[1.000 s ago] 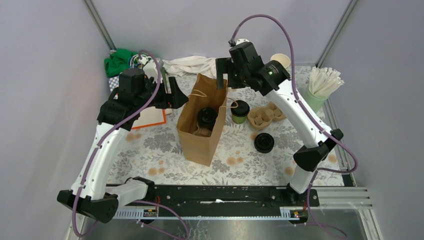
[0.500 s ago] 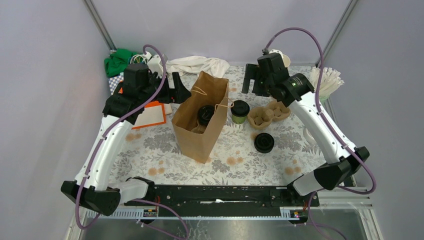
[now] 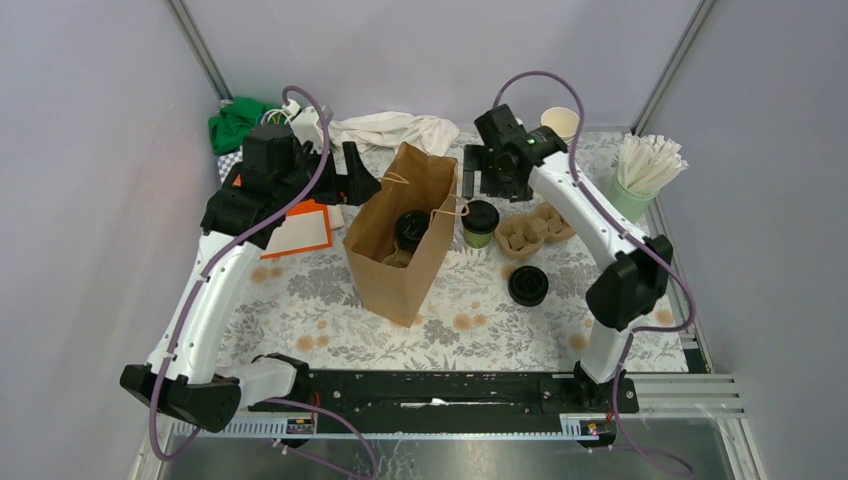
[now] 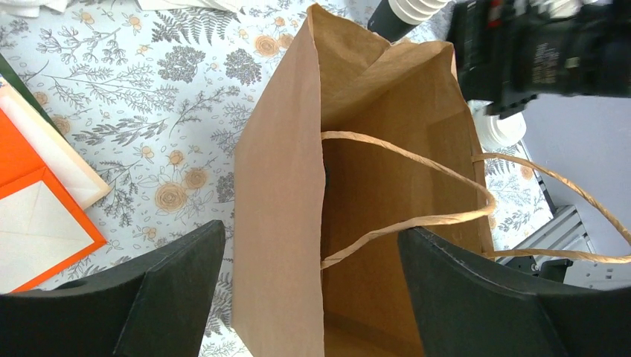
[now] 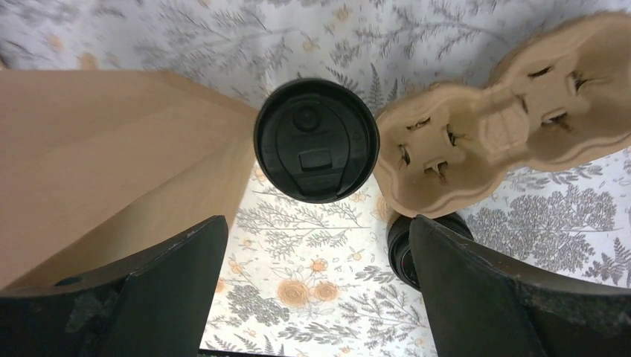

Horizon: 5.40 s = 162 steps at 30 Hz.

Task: Pack the takeout coffee
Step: Adjust the takeout bag at the center of the board, then pick up the coffee cup from the center of the board, then adjust the takeout bag at the center of the board.

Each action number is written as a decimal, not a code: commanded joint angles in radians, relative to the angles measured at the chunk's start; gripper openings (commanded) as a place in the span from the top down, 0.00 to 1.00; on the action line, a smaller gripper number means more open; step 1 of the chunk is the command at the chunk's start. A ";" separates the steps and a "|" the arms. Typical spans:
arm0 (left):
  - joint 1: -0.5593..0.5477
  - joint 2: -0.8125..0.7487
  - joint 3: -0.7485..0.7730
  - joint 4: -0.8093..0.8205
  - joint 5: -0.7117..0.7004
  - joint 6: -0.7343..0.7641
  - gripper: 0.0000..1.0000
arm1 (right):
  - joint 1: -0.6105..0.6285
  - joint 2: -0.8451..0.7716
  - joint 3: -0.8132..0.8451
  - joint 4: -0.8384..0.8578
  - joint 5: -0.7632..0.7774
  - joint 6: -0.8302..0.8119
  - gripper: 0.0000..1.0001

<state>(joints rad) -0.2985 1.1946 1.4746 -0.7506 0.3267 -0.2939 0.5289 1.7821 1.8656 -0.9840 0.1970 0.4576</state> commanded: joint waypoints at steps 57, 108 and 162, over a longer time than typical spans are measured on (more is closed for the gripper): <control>0.001 -0.059 0.008 0.071 0.005 0.035 0.10 | -0.026 0.252 0.194 -0.102 0.030 0.012 0.29; -0.037 -0.054 -0.120 -0.015 0.004 0.114 0.34 | -0.019 -0.247 0.351 0.102 -0.293 0.015 0.40; -0.492 0.120 -0.008 -0.111 -0.664 -1.121 0.93 | -0.021 -0.173 0.500 0.066 -0.323 -0.043 0.45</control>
<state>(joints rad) -0.7547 1.3201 1.4189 -0.8082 -0.2443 -1.2442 0.5060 1.6363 2.3234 -0.9028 -0.1181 0.4026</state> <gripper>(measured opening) 0.067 0.771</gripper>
